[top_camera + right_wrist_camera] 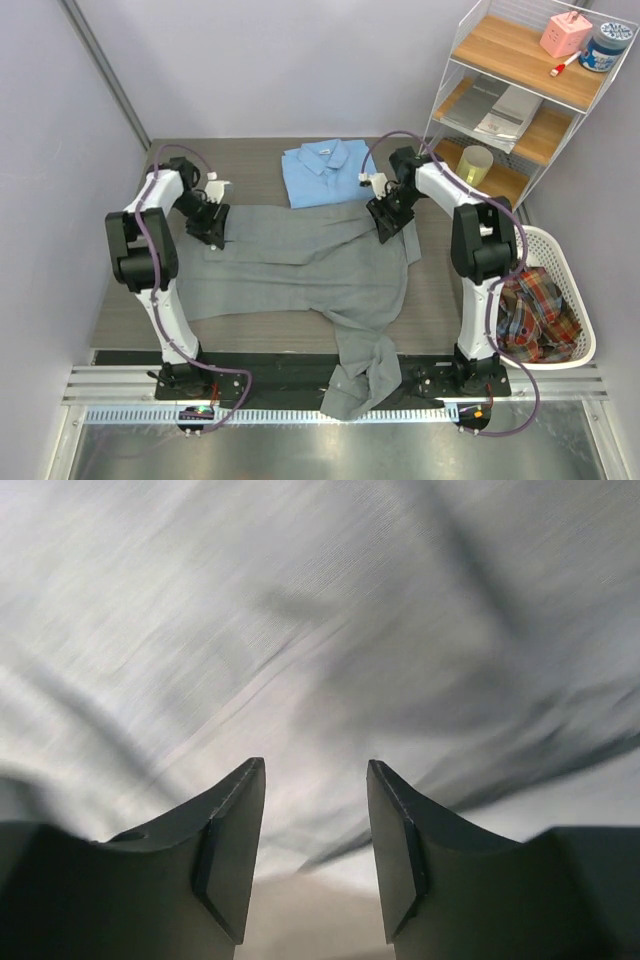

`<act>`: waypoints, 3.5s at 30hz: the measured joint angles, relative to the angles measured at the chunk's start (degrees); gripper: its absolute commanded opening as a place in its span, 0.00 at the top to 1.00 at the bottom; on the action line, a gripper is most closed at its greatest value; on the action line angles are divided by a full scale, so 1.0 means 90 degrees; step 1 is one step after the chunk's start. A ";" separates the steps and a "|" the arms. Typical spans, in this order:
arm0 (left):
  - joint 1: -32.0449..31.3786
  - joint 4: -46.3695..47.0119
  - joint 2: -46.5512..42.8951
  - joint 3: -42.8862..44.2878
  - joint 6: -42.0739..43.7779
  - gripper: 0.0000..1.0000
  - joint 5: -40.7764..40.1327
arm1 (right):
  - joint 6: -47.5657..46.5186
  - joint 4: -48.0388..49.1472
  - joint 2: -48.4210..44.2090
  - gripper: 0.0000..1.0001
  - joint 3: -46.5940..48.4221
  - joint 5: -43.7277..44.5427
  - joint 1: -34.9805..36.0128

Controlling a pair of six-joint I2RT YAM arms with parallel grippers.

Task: Fold and stack the long sleeve shirts
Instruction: Fold the shirt

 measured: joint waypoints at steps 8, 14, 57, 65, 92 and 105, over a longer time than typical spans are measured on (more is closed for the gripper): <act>-0.0029 -0.0318 -0.2142 -0.1226 0.0903 0.50 0.1039 | -0.0340 -0.0427 -0.1489 0.59 -0.1231 -0.0595 0.0019; -0.0041 -0.0685 -0.2633 -0.2705 0.2076 0.49 0.1025 | -0.0782 -0.0636 -0.1938 0.54 -0.2533 -0.0765 0.0075; -0.8250 0.0617 0.0629 0.0733 0.4308 0.39 0.2373 | 0.0532 -0.0165 -0.1156 0.54 -0.3441 -0.1763 -0.0097; -0.8291 0.0503 0.1168 0.1192 0.4184 0.73 0.2125 | 0.0529 -0.0187 -0.1115 0.54 -0.3434 -0.1838 -0.0151; -0.7762 0.2871 -0.5870 -0.6069 0.2691 0.82 0.0440 | 0.0527 -0.0471 -0.0996 0.53 -0.3223 -0.1384 -0.0211; -0.7703 0.2093 -0.7546 -0.6246 0.2727 0.29 0.0015 | 0.0413 -0.0551 -0.1027 0.53 -0.3045 -0.1066 -0.0216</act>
